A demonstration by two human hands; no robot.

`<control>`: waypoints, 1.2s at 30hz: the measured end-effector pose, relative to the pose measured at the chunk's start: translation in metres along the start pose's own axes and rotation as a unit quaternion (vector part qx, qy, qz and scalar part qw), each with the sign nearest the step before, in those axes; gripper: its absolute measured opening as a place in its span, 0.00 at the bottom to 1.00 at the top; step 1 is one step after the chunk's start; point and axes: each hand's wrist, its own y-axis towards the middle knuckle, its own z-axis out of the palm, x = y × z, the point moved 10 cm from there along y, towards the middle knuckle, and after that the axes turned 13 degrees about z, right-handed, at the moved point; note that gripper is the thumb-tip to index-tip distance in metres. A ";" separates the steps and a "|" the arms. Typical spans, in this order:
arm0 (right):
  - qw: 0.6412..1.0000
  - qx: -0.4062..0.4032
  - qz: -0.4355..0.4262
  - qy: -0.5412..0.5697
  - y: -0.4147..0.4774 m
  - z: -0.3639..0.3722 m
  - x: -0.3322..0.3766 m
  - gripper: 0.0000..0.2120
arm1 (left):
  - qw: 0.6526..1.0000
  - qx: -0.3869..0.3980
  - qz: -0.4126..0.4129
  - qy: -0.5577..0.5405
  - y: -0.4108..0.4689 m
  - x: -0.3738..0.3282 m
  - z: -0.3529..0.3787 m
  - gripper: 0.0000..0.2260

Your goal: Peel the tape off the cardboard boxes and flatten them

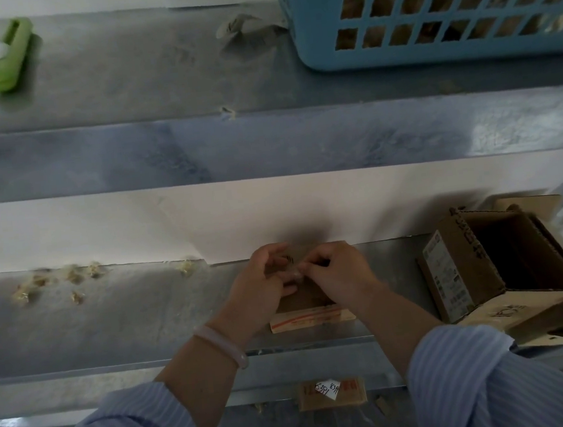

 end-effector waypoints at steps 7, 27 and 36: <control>0.999 -0.039 -0.010 0.017 -0.008 -0.007 0.001 0.06 | 0.999 -0.028 -0.021 -0.005 0.001 0.003 0.001 0.14; 0.975 -0.151 0.069 0.149 0.001 -0.056 -0.036 0.09 | 0.905 -0.065 0.250 0.338 -0.002 -0.044 -0.026 0.20; 0.992 -0.123 -0.006 0.020 0.001 -0.035 -0.016 0.04 | 0.863 0.068 0.294 0.406 -0.013 -0.060 0.008 0.22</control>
